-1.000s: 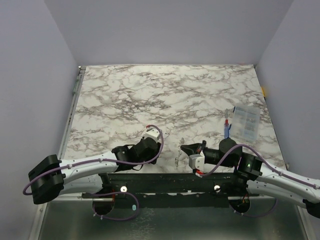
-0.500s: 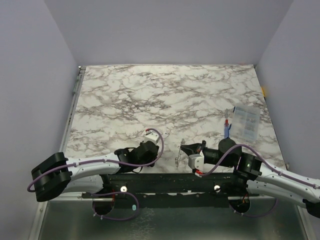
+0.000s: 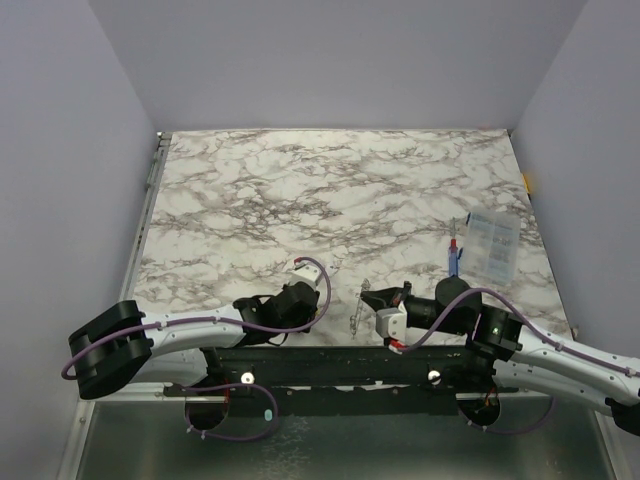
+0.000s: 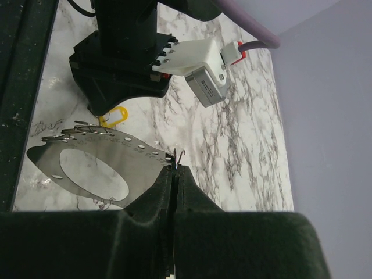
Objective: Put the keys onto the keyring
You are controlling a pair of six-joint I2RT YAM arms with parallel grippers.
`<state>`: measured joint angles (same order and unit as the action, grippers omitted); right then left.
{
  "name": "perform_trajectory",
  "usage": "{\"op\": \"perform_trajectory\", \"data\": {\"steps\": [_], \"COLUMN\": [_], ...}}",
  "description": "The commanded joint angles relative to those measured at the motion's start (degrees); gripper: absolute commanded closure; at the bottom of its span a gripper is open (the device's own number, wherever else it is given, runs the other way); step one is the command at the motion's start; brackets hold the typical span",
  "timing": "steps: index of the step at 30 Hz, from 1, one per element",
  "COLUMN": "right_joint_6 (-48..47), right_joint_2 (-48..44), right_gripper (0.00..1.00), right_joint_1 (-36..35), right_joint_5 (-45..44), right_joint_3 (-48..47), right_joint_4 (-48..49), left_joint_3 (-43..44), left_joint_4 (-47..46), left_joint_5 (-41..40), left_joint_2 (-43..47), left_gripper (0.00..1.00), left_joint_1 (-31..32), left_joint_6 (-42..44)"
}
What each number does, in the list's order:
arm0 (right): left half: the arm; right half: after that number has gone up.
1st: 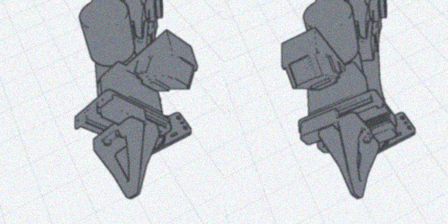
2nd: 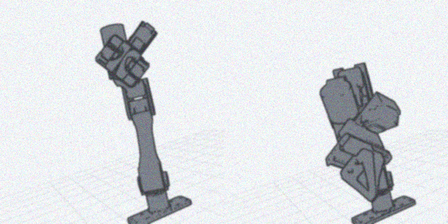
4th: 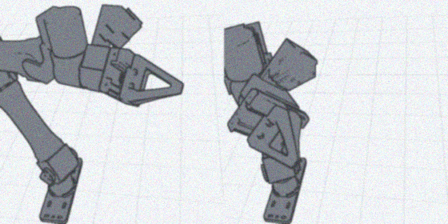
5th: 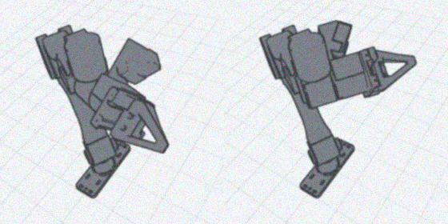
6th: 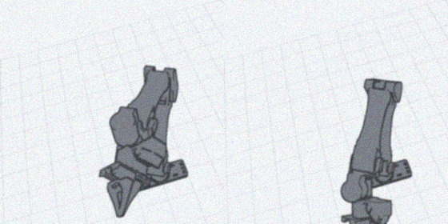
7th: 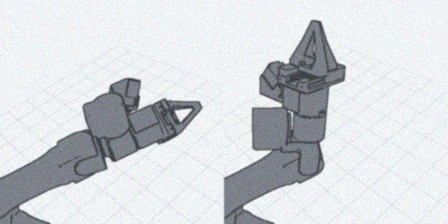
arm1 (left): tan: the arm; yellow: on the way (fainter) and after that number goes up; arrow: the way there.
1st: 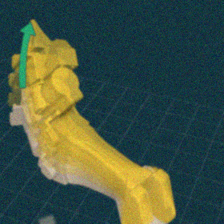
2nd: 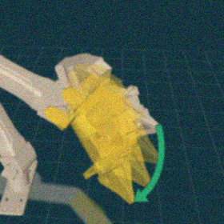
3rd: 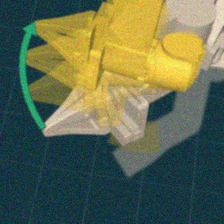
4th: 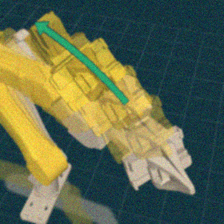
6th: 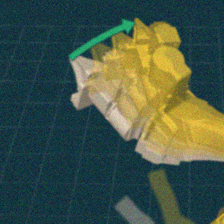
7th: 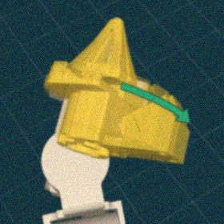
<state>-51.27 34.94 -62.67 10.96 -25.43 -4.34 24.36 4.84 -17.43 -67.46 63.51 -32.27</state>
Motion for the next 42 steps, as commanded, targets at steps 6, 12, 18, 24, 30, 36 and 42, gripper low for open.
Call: {"op": "perform_trajectory", "data": {"steps": [6,12,18,24,30,36,42], "right_joint_6": [2.2,1.5,1.4,1.5,1.5,1.4,1.4], "right_joint_2": [0.5,0.3,-0.6,-0.4,0.0,0.2,0.2], "right_gripper": [0.99,0.99,0.99,0.99,0.99,0.99,0.99], "right_joint_1": [-0.4,-0.4,-0.4,-0.4,-0.4,-0.4,-0.4], "right_joint_5": [-1.2,-1.9,-2.1,-2.0,-2.0,-2.0,-1.7], "right_joint_3": [-0.8,-0.2,0.3,0.5,0.5,0.6,0.6], "right_joint_4": [2.1,2.5,2.5,2.6,2.7,2.9,2.9], "left_joint_3": [-0.2,0.6,1.3,1.6,2.8,4.1,4.8], "left_joint_4": [-1.8,-2.7,-3.8,-4.6,-4.7,-4.1,-3.6], "left_joint_5": [-0.7,-0.6,-0.5,-1.3,-1.9,-2.3,-4.4], "left_joint_2": [0.2,-1.8,-4.5,-5.8,-5.9,-5.1,-6.9], "left_gripper": [0.68,0.68,0.71,0.75,0.66,0.6,0.66], "left_joint_1": [0.5,0.5,1.0,1.2,1.8,2.7,3.3], "left_joint_6": [0.6,2.1,2.5,2.8,2.1,1.4,2.5]}}
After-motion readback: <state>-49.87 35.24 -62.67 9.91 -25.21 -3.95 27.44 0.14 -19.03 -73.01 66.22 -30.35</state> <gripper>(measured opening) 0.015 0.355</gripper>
